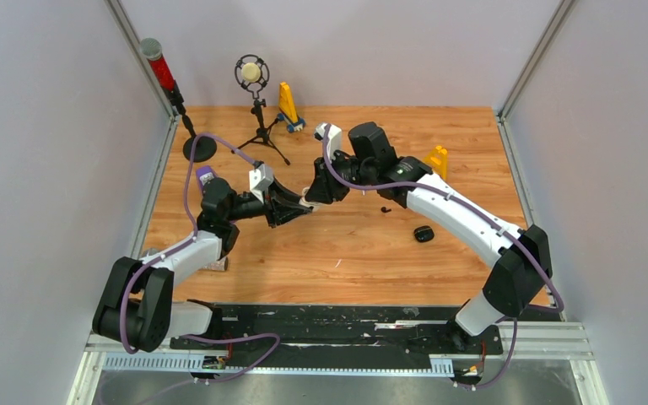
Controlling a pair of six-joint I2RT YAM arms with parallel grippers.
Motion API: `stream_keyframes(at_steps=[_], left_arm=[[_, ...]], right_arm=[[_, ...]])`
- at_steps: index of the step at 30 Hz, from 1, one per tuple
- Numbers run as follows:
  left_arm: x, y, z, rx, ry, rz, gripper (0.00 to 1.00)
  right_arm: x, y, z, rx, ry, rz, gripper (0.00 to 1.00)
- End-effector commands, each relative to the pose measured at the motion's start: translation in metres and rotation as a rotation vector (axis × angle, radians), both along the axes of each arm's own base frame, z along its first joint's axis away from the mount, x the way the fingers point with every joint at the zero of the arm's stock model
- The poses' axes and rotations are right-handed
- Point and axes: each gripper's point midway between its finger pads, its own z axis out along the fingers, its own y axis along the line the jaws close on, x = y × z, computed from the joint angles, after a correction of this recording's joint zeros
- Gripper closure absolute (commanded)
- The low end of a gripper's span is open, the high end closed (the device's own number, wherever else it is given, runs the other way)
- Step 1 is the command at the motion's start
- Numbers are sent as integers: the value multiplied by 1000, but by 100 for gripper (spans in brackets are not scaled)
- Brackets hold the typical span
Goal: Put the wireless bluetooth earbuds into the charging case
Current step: Pick up the earbud from the charging case.
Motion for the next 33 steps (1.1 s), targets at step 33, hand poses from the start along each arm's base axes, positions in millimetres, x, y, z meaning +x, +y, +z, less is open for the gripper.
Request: stream_keyframes(at_steps=[33], left_arm=[[4, 5, 17, -5, -96, 27, 77]], right_arm=[[8, -37, 78, 73, -253, -63, 92]])
